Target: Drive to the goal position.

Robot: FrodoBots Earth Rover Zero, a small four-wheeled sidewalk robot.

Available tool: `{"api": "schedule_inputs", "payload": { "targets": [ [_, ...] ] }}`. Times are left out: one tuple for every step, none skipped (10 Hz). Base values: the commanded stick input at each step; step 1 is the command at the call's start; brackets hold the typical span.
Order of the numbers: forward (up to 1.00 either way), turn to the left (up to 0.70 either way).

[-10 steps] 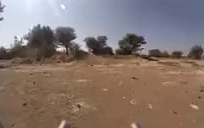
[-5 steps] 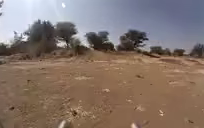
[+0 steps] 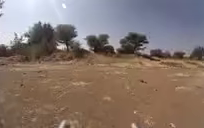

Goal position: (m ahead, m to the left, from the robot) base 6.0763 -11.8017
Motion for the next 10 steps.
{"api": "schedule_inputs", "payload": {
  "targets": [
    [0.50, 0.00],
    [0.50, 0.00],
    [0.50, 0.00],
    [0.50, 0.00],
    [0.50, 0.00],
    [0.50, 0.00],
    [0.50, 0.00],
    [0.50, 0.00],
    [0.50, 0.00],
    [0.50, 0.00]
  ]
}}
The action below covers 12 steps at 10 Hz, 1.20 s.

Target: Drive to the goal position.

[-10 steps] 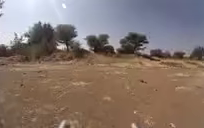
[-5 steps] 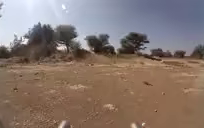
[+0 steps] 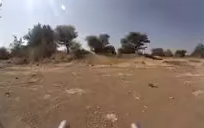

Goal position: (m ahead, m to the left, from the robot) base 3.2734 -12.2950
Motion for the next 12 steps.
{"api": "schedule_inputs", "payload": {
  "targets": [
    [0.50, 0.00],
    [0.50, 0.00],
    [0.50, 0.00],
    [0.50, 0.00],
    [0.50, 0.00],
    [0.50, 0.00],
    [0.50, 0.00],
    [0.50, 0.00],
    [0.50, 0.00],
    [0.50, 0.00],
    [0.50, -0.20],
    [0.50, -0.50]
  ]
}}
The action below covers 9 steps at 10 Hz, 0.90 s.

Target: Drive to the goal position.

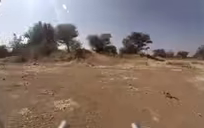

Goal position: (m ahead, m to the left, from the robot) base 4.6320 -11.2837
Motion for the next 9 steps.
{"api": "schedule_inputs", "payload": {
  "targets": [
    [0.50, -0.50],
    [0.50, -0.50],
    [0.50, -0.50],
    [0.50, -0.50],
    [0.50, -0.50],
    [0.50, -0.50],
    [0.50, -0.50],
    [0.50, -0.50],
    [0.50, -0.50]
  ]
}}
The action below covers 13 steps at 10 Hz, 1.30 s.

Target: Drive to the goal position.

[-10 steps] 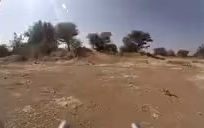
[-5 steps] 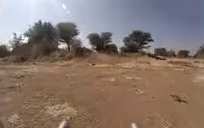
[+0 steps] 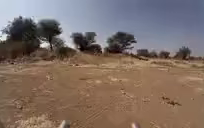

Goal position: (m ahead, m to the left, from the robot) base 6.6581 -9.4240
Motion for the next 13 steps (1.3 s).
{"api": "schedule_inputs", "payload": {
  "targets": [
    [0.50, -0.33],
    [0.50, 0.00],
    [0.50, 0.00],
    [0.50, 0.00],
    [0.50, 0.00],
    [0.50, 0.00],
    [0.50, 0.00],
    [0.50, 0.00],
    [0.50, 0.00],
    [0.50, 0.00],
    [0.50, 0.00],
    [0.50, 0.00],
    [0.50, 0.00]
  ]
}}
